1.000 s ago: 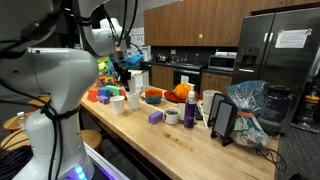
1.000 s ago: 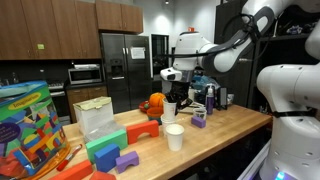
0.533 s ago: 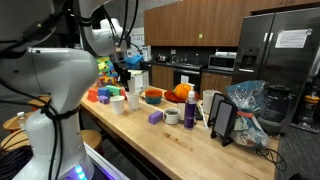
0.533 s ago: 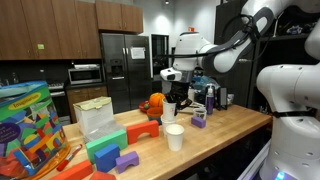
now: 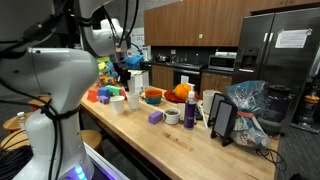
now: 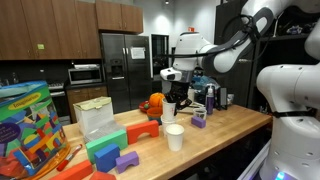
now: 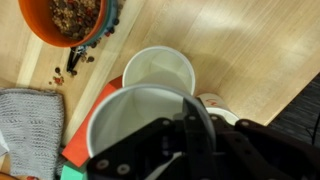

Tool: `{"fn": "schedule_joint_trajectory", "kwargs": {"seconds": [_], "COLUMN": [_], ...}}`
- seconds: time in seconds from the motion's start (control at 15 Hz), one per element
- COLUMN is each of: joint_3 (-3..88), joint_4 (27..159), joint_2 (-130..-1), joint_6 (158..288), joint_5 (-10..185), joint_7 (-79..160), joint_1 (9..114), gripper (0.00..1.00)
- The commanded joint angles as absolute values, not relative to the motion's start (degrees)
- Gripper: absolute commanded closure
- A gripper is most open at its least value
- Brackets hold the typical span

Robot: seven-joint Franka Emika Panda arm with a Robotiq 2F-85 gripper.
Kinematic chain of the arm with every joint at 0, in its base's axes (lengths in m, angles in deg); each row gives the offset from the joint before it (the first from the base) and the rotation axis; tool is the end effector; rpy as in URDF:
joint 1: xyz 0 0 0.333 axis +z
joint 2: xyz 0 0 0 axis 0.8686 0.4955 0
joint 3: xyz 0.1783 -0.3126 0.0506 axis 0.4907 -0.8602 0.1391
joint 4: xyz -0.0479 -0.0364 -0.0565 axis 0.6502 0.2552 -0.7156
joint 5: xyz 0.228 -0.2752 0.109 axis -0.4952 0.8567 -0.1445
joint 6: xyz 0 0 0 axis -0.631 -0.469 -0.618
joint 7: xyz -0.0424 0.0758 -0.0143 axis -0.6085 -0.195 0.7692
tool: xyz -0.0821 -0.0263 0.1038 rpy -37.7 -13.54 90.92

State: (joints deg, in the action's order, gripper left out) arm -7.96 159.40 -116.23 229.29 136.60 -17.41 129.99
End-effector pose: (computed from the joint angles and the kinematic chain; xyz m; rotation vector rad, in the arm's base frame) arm 0.3376 0.0994 0.3546 1.6653 2.4296 0.2359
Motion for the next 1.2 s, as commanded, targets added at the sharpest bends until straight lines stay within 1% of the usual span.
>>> {"fn": "schedule_joint_trajectory", "kwargs": {"seconds": [0.0,1.13], "joint_3": [-8.7,-9.9], "joint_4": [159.4,159.4], "joint_2": [-117.1,-117.0], "joint_6": [229.6,229.6], "joint_5": [139.0,141.2], "joint_7": [-16.0,-15.1], "joint_1": [130.2,130.5], "gripper": [1.00,1.00]}}
